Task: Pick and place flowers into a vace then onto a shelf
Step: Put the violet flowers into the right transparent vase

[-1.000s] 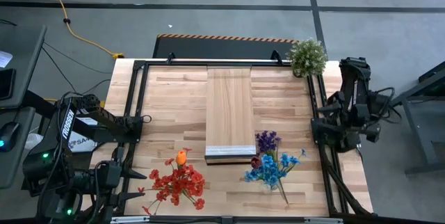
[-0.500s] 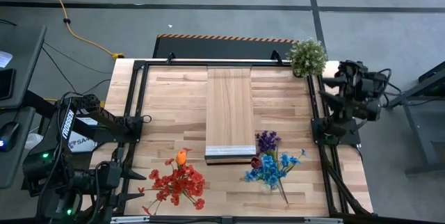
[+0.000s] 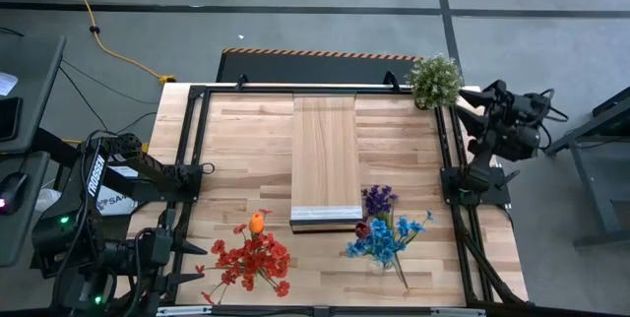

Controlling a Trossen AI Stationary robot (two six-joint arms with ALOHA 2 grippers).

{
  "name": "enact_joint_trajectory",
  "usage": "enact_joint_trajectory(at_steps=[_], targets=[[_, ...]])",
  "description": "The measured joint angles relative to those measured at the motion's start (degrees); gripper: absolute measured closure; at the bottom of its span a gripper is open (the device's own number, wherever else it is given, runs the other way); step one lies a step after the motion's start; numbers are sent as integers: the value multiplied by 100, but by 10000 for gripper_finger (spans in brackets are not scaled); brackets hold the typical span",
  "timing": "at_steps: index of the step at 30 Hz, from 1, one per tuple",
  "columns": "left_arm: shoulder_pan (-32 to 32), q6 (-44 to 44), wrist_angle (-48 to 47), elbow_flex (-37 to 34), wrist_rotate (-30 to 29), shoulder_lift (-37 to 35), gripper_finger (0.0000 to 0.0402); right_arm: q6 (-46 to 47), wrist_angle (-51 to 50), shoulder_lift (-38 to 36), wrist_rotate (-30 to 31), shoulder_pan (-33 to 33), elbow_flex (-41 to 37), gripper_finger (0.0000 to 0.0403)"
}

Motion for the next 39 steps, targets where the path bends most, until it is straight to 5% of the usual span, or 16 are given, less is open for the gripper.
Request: enact_joint_trajectory(at_steps=[39], targets=[[0, -149, -2, -1, -247, 2, 169, -40, -197, -1275, -101, -3594, 4, 185]])
